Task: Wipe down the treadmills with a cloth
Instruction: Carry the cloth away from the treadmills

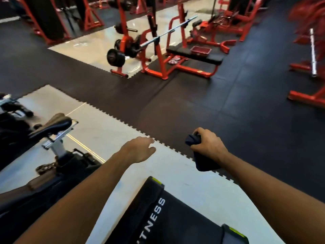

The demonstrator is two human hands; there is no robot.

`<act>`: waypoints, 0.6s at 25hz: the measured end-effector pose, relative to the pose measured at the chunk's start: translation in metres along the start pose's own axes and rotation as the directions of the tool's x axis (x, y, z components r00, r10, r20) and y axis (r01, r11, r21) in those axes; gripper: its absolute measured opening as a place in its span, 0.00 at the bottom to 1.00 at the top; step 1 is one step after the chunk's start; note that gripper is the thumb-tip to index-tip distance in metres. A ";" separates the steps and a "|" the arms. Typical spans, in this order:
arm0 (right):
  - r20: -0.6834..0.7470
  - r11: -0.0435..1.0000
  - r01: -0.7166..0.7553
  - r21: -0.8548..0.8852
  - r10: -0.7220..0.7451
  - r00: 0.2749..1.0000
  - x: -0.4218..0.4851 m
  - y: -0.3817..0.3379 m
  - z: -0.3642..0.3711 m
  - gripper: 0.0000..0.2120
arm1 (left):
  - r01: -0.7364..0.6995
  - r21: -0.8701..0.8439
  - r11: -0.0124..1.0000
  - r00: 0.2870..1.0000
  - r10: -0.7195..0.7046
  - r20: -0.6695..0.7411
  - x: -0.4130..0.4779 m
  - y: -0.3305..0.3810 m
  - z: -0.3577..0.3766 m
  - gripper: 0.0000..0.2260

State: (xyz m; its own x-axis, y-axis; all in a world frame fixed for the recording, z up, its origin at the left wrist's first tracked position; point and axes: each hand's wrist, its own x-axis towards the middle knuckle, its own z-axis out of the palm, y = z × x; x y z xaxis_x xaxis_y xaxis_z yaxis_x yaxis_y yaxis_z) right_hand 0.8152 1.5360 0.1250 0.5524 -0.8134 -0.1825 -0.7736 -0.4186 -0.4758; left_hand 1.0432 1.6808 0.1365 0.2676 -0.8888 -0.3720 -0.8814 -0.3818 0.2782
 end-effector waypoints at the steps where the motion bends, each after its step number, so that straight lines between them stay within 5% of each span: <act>1: -0.012 1.000 -0.026 0.001 0.026 1.000 0.009 0.020 -0.012 0.15 | -0.026 0.007 1.000 1.000 0.025 0.011 0.019 0.019 -0.003 0.21; 15: -0.137 0.965 -0.223 0.139 0.242 0.961 0.243 0.164 -0.122 0.17 | -0.281 0.087 0.956 0.958 0.274 0.082 0.354 0.159 -0.089 0.20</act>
State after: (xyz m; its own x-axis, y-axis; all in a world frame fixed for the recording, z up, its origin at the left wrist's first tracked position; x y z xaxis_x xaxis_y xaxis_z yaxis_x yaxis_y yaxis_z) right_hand 0.7851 1.2202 0.1077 0.3010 -0.9380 -0.1720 -0.8262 -0.1664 -0.5382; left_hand 1.0319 1.2832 0.1281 -0.0169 -0.9357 -0.3525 -0.9514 -0.0934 0.2934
